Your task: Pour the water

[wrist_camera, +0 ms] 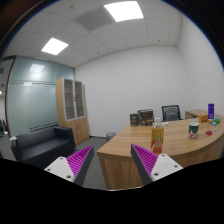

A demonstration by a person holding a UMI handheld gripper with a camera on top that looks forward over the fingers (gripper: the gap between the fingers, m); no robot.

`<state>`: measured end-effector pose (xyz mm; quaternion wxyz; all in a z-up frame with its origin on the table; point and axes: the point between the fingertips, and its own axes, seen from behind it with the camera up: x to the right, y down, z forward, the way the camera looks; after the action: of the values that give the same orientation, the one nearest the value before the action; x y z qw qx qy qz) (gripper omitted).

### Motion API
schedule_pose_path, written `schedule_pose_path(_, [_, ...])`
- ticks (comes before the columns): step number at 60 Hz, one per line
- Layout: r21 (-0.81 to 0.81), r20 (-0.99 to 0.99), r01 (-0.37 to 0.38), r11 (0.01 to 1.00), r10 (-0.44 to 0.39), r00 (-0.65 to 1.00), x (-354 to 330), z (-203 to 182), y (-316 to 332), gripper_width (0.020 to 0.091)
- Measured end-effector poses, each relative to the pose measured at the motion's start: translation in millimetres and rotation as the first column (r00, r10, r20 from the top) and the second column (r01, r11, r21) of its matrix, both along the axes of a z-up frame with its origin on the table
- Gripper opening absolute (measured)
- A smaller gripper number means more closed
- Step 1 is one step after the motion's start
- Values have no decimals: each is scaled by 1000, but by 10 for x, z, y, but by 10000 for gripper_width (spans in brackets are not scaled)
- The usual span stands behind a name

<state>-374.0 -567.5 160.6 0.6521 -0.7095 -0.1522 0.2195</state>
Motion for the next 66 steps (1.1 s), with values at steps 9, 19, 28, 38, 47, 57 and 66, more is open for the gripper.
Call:
schedule_pose_path(9, [-2, -4, 29, 1000, -29, 1000, 161, 11, 50, 821])
schedule_pose_path(19, [-10, 15, 91, 996, -91, 996, 510, -76, 359, 821])
schedule_pose_path(28, [-6, 57, 177, 984, -176, 983, 861, -219, 941, 824])
schedule_pose_path(38, [1, 120, 268, 963, -266, 956, 1116, -416, 1804, 823])
schedule_pose_path(47, [-35, 140, 275, 961, -268, 953, 1079, -591, 2458, 823])
schedule_pose_path(57, [-39, 154, 285, 958, -276, 949, 974, -646, 2993, 831])
schedule_pose_path(66, [-7, 178, 343, 939, -337, 925, 1013, -694, 3286, 623])
